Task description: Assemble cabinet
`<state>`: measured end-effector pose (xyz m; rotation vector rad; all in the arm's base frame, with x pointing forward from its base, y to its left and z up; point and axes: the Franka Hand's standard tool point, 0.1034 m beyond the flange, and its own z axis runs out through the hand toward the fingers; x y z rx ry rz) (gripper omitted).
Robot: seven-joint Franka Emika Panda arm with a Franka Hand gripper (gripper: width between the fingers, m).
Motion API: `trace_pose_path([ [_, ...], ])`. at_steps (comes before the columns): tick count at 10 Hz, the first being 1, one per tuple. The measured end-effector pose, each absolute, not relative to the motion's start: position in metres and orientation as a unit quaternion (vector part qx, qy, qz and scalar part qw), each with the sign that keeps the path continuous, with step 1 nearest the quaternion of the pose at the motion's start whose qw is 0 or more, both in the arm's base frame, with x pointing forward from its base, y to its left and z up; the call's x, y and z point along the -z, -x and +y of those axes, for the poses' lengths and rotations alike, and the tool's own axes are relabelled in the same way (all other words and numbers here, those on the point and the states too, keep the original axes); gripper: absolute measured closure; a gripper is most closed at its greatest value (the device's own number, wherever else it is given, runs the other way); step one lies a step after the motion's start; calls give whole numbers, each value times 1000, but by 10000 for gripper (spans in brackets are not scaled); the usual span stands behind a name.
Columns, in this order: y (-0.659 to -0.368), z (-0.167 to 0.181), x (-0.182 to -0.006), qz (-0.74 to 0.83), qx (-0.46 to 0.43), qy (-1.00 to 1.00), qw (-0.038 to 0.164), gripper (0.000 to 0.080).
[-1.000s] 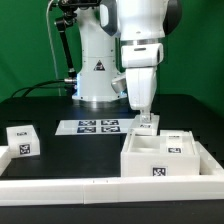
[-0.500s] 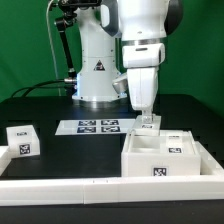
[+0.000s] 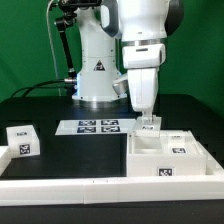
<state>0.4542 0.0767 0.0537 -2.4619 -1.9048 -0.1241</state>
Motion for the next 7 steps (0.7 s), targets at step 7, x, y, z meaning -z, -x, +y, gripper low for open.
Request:
trace_pose_path([
  [7,-456,72,-53,-618,41,785,12,729],
])
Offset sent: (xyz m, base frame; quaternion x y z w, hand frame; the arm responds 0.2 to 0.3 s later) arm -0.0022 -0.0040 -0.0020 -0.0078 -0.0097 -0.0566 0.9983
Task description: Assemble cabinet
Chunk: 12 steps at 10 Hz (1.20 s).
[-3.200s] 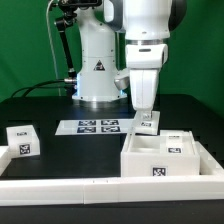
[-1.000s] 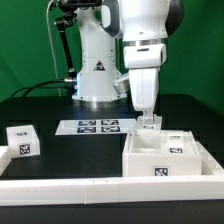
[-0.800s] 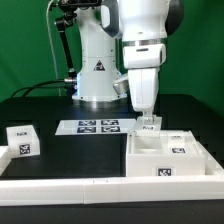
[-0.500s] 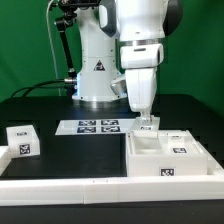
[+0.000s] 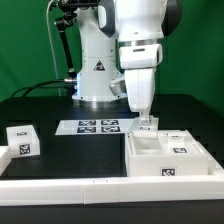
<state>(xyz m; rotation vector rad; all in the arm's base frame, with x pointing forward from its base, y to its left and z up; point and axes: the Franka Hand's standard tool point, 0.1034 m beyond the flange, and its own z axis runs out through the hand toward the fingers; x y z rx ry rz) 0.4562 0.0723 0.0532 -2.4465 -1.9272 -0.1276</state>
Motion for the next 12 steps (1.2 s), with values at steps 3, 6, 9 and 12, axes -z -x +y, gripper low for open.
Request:
trace_pose_path([
  [3,-461,67,-54,-642,43,765,10,729],
  [6,-468,66,-55,-649,43,760,10,729],
  [9,-472,68,-53,-654,43,755,11,729],
  [12,-473,68,-53,-653,44,756,10,729],
])
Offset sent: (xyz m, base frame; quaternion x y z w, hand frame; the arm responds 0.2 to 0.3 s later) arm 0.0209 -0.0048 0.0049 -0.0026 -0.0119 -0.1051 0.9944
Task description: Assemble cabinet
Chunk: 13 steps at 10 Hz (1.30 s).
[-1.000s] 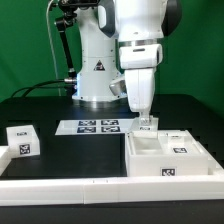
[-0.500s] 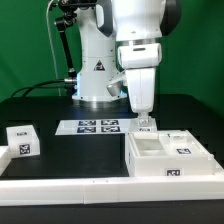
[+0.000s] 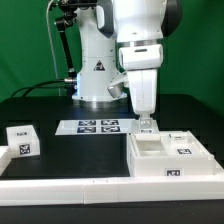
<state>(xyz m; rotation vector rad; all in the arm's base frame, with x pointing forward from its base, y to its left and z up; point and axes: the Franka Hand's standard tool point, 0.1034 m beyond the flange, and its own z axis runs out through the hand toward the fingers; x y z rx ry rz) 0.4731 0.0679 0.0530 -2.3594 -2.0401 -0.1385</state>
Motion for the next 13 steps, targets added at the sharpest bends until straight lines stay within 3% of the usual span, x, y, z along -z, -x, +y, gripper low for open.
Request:
trace_pose_path([
  [7,-497,64,-55,-678,41,734,10,729],
  [13,-552,61,-57,-674,55,737,8,726],
])
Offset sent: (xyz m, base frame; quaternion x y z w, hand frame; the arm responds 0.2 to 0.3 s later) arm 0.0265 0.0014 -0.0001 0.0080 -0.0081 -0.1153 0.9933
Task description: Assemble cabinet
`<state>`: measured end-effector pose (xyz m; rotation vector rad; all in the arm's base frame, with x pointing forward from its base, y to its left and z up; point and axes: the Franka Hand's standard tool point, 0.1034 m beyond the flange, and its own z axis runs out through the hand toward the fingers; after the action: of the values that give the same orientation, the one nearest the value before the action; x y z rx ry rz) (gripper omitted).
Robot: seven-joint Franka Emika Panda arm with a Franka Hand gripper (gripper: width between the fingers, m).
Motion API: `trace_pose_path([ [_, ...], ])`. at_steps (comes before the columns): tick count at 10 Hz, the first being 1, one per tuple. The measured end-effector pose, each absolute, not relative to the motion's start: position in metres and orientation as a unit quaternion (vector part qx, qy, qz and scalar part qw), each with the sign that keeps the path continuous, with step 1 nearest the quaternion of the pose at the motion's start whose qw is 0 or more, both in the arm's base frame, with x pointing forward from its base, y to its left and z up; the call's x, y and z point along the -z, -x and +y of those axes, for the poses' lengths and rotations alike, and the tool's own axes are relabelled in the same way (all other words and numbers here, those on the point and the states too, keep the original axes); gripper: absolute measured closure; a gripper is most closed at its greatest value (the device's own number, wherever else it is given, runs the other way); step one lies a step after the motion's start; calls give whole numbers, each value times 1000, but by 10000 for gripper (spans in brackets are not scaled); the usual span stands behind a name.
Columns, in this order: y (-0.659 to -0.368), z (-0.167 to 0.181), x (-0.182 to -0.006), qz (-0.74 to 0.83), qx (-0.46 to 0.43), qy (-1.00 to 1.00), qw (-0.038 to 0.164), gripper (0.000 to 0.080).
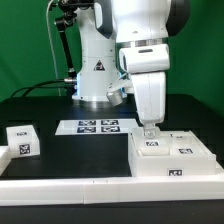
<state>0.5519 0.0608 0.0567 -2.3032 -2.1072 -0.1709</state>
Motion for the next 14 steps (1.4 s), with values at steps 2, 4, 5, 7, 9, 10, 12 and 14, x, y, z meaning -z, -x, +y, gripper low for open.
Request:
trace_pose_path([
  [2,-569,60,-57,-676,62,734,5,725],
  [4,-579,59,-56,-677,61,733,7,722],
  [5,-579,59,-56,-680,52,731,13,722],
  [7,-579,60,-56,-681,51,731,14,722],
  [9,-577,61,-58,-676,50,735,13,506],
  [10,-575,61,-60,-677,49,734,12,506],
  [12,-565,58,-69,-678,48,733,7,138],
  [14,-550,53,-83,-659,64,749,-11,43],
])
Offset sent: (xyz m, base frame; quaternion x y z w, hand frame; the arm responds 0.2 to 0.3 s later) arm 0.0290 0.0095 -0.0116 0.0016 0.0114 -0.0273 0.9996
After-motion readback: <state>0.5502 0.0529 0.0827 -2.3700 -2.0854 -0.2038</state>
